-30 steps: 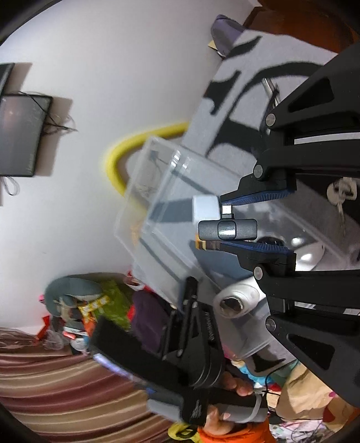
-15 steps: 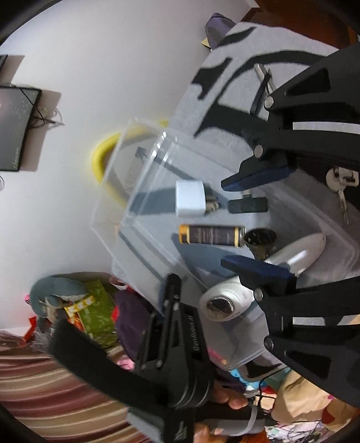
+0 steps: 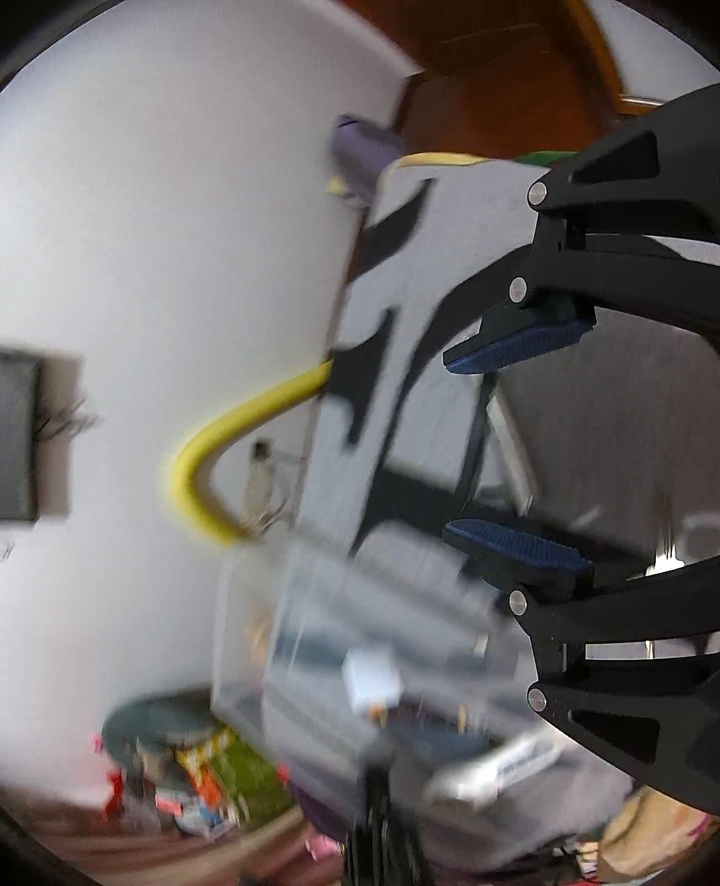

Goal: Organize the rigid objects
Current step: 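Grasp the silver pen by its strap end with the right gripper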

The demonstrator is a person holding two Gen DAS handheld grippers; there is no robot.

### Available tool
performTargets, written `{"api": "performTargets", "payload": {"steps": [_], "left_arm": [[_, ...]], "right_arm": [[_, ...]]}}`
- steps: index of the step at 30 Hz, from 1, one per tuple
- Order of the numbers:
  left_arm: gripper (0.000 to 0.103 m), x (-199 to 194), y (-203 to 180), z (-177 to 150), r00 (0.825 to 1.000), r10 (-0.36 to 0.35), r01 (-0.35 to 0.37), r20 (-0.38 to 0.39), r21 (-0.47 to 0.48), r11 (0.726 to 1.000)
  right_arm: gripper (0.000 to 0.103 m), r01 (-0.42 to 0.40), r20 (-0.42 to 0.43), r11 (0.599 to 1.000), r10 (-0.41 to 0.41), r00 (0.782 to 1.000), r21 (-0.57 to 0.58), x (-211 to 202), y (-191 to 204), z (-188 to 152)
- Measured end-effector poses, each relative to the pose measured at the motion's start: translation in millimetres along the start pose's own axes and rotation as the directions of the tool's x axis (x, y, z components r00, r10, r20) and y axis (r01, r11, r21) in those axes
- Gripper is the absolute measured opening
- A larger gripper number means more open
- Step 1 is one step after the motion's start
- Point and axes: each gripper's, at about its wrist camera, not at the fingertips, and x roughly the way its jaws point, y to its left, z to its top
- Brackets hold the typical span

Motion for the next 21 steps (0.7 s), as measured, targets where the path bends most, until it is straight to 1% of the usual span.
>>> {"api": "performTargets", "payload": {"steps": [3, 5, 7, 9, 10, 12, 14, 16, 18, 21], "left_arm": [[0.008, 0.2, -0.1, 0.0, 1.000, 0.001, -0.001, 0.000, 0.002, 1.000], [0.008, 0.2, -0.4, 0.0, 1.000, 0.001, -0.001, -0.001, 0.002, 1.000], [0.008, 0.3, -0.7, 0.0, 1.000, 0.002, -0.002, -0.001, 0.003, 1.000], [0.008, 0.1, -0.3, 0.1, 1.000, 0.002, -0.002, -0.001, 0.003, 1.000], [0.008, 0.1, -0.2, -0.1, 1.000, 0.002, -0.002, -0.001, 0.003, 1.000], [0.008, 0.1, -0.3, 0.0, 1.000, 0.002, -0.002, -0.001, 0.004, 1.000], [0.008, 0.0, -0.3, 0.0, 1.000, 0.002, -0.002, 0.000, 0.004, 1.000], [0.008, -0.1, -0.3, 0.2, 1.000, 0.003, -0.003, 0.000, 0.003, 1.000], [0.008, 0.1, -0.2, 0.1, 1.000, 0.002, -0.002, -0.001, 0.003, 1.000], [0.008, 0.1, -0.3, 0.2, 1.000, 0.002, -0.002, 0.000, 0.003, 1.000]], "right_arm": [[0.051, -0.014, -0.084, 0.996, 0.021, 0.996, 0.091, 29.8, -18.2, -6.7], [0.051, -0.034, -0.118, 0.988, 0.052, 0.992, 0.151, 44.9, -26.6, -9.5], [0.051, -0.065, -0.121, 0.977, 0.091, 0.988, 0.201, 50.9, -32.4, -11.1], [0.051, -0.067, -0.129, 0.975, 0.097, 0.987, 0.213, 58.4, -31.9, -8.4], [0.054, -0.067, -0.129, 0.977, 0.095, 0.987, 0.204, 60.7, -29.9, -7.2], [0.053, -0.045, -0.125, 0.985, 0.066, 0.990, 0.165, 62.0, -22.9, -5.3], [0.046, -0.024, -0.107, 0.993, 0.036, 0.994, 0.113, 60.8, -14.4, -5.2], [0.026, -0.024, -0.092, 0.997, 0.031, 0.995, 0.080, 59.0, -8.7, -6.3], [0.014, -0.018, -0.082, 0.998, 0.022, 0.996, 0.056, 55.3, -5.4, -7.7], [0.014, 0.015, -0.064, 1.000, -0.013, 0.998, 0.018, 49.6, 2.0, -10.9]]}}
